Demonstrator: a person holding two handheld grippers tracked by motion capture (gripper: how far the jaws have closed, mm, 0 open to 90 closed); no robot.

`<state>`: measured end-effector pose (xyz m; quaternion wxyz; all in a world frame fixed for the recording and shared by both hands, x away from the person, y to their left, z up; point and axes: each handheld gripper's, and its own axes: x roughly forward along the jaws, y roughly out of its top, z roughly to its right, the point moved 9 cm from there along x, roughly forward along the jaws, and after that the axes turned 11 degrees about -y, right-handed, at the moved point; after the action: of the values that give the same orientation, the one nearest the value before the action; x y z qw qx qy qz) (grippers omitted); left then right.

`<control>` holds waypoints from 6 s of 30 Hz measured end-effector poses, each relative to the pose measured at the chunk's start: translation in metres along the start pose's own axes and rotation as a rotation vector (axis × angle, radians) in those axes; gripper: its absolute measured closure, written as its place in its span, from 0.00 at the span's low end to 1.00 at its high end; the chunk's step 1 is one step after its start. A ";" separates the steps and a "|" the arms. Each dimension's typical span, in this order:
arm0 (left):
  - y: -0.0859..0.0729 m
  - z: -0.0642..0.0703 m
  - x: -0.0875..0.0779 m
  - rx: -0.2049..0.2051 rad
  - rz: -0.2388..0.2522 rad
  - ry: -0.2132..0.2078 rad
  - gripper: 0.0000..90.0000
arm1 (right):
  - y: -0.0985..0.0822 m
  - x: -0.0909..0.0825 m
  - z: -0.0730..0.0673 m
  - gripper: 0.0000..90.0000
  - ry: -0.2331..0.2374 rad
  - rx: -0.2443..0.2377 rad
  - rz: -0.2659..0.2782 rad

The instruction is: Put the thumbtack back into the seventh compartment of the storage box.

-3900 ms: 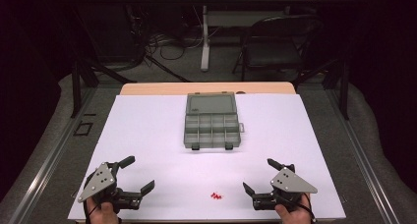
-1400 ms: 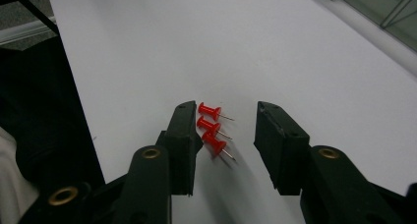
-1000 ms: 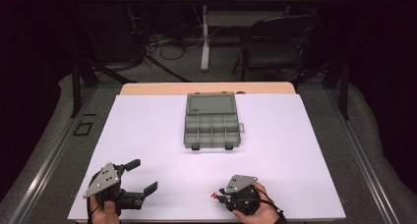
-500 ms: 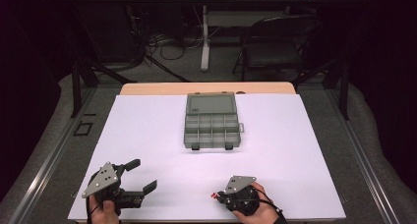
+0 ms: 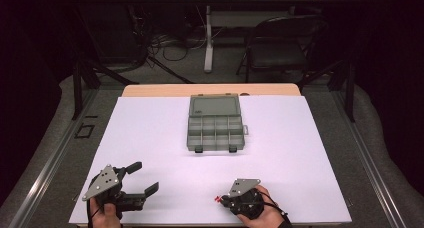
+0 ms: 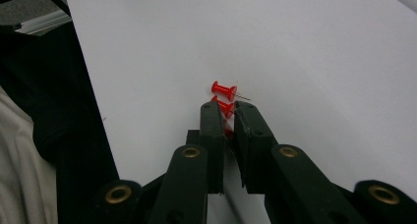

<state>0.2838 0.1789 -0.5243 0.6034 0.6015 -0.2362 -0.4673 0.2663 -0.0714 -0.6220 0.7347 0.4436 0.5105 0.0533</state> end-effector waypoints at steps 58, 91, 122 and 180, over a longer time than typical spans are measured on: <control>0.001 -0.003 -0.003 -0.018 0.017 0.010 0.12 | 0.122 -0.004 0.111 0.93 -0.178 0.096 0.084; 0.000 -0.004 -0.005 -0.018 0.021 0.008 0.12 | 0.107 0.049 0.149 0.92 -0.266 0.163 -0.044; 0.000 -0.005 -0.005 -0.025 0.024 0.013 0.12 | 0.107 -0.006 0.108 0.49 -0.272 0.136 0.114; -0.001 -0.003 -0.003 -0.025 0.019 0.004 0.12 | 0.023 -0.015 0.019 0.57 -0.080 0.085 0.129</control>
<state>0.2850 0.1835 -0.5247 0.6156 0.5927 -0.2348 -0.4633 0.2830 -0.0769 -0.5938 0.7302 0.5080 0.4529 0.0609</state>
